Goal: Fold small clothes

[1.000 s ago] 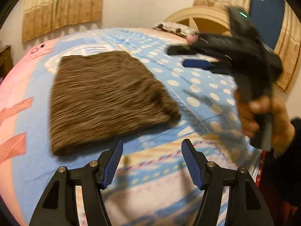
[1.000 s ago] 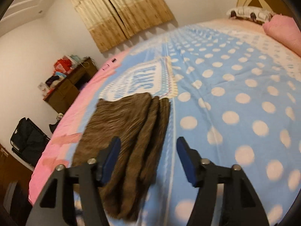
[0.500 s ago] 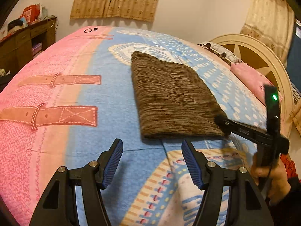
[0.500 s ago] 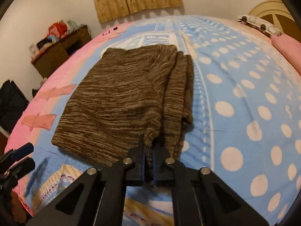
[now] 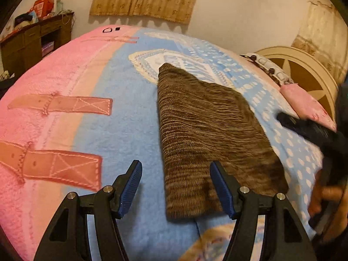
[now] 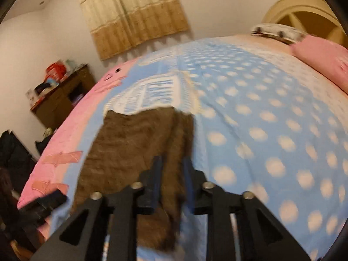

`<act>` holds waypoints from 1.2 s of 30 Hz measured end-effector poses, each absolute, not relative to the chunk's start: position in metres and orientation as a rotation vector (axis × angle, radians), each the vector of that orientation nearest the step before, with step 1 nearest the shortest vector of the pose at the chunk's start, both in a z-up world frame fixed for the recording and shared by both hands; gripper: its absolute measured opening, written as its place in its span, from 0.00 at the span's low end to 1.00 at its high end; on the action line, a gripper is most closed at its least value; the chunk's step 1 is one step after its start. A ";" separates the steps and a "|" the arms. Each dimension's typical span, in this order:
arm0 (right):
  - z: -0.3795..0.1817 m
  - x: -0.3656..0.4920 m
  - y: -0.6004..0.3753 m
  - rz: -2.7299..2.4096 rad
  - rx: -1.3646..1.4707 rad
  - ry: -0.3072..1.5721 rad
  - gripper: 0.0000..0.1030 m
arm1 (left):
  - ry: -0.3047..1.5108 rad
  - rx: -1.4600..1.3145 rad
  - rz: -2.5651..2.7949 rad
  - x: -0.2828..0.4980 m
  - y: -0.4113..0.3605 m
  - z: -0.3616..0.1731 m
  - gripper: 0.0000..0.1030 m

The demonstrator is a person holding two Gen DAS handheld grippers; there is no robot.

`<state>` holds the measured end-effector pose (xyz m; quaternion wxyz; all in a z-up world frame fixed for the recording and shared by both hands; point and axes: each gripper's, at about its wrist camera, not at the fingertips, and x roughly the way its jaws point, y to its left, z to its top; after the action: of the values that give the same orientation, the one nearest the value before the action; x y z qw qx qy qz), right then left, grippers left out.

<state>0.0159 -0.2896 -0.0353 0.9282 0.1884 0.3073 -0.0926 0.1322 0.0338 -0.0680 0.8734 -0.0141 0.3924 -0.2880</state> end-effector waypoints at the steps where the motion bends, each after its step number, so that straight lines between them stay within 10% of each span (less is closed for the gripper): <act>1: -0.034 0.038 -0.289 -0.172 0.353 0.651 0.49 | 0.832 -0.023 -0.589 0.134 0.029 -0.072 0.64; 4: -0.044 0.095 -0.285 -0.251 0.217 0.719 0.58 | 0.898 -0.003 -0.525 0.140 0.018 -0.089 0.65; 6: -0.060 0.124 -0.289 -0.241 0.239 0.773 0.16 | 0.870 -0.003 -0.514 0.137 0.016 -0.091 0.70; 8: -0.078 0.143 -0.295 -0.280 0.208 0.837 0.07 | 0.863 0.053 -0.515 0.133 0.009 -0.092 0.75; 16: -0.081 0.151 -0.319 -0.363 0.200 0.816 0.24 | 0.851 0.141 -0.492 0.126 0.000 -0.094 0.83; 36: -0.095 0.026 -0.242 -0.247 0.157 0.742 0.25 | 0.823 0.246 -0.398 0.102 0.016 -0.075 0.83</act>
<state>0.0261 -0.2421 -0.0949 0.9216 0.0766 0.3611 -0.1203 0.1020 0.0155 -0.0747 0.8900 0.1187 0.3963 -0.1917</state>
